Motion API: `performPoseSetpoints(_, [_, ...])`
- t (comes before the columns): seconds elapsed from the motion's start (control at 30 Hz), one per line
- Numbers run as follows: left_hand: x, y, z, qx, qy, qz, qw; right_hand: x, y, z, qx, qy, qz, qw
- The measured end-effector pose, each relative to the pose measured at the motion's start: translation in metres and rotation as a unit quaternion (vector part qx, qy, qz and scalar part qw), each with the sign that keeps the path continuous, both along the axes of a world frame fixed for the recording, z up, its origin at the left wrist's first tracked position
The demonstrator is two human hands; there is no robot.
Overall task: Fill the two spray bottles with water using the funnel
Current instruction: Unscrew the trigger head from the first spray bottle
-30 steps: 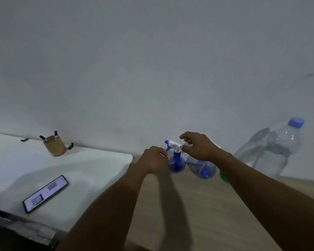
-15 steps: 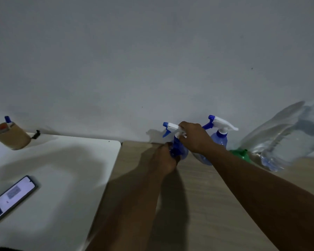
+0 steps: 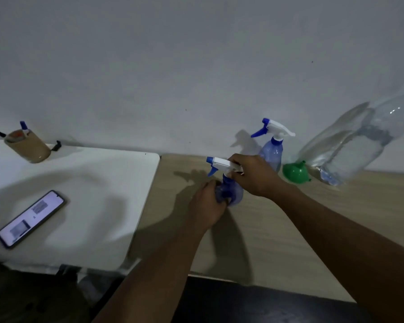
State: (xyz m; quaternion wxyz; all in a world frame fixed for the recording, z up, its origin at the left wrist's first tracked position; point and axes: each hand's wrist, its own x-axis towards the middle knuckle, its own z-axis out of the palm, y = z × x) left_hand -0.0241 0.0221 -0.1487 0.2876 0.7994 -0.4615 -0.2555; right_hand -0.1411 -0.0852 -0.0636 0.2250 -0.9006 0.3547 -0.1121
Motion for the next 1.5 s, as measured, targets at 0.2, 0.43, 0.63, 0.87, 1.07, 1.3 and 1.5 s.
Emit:
performPoseSetpoints(0.2, [-0.021, 0.042, -0.008, 0.01, -0.043, -0.033, 0.999, -0.044, 0.043, -0.008, 0.0, -0.028, 0.028, 0.999])
performPoseSetpoints(0.43, [-0.034, 0.053, -0.017, 0.012, -0.04, -0.064, 0.997, -0.059, 0.062, -0.022, -0.004, -0.046, 0.042, 0.998])
performPoseSetpoints(0.63, [-0.033, 0.049, -0.029, -0.013, -0.008, -0.046, 0.999, -0.04, 0.061, -0.029, -0.057, 0.057, -0.015, 0.997])
performPoseSetpoints(0.87, [-0.029, 0.05, -0.031, -0.005, 0.004, -0.049, 0.999, -0.038, 0.062, -0.04, -0.067, 0.072, -0.044, 0.994])
performPoseSetpoints(1.07, [-0.032, 0.052, -0.031, -0.035, 0.031, -0.04, 0.998, -0.044, 0.051, -0.039, 0.073, -0.003, 0.035, 0.997])
performPoseSetpoints(1.3, [-0.032, 0.052, -0.027, -0.031, 0.029, -0.046, 0.998, -0.045, 0.057, -0.044, 0.062, -0.035, 0.015, 0.997])
performPoseSetpoints(1.5, [-0.033, 0.052, -0.029, -0.033, 0.022, -0.04, 0.998, -0.05, 0.061, -0.046, 0.02, 0.0, -0.01, 1.0])
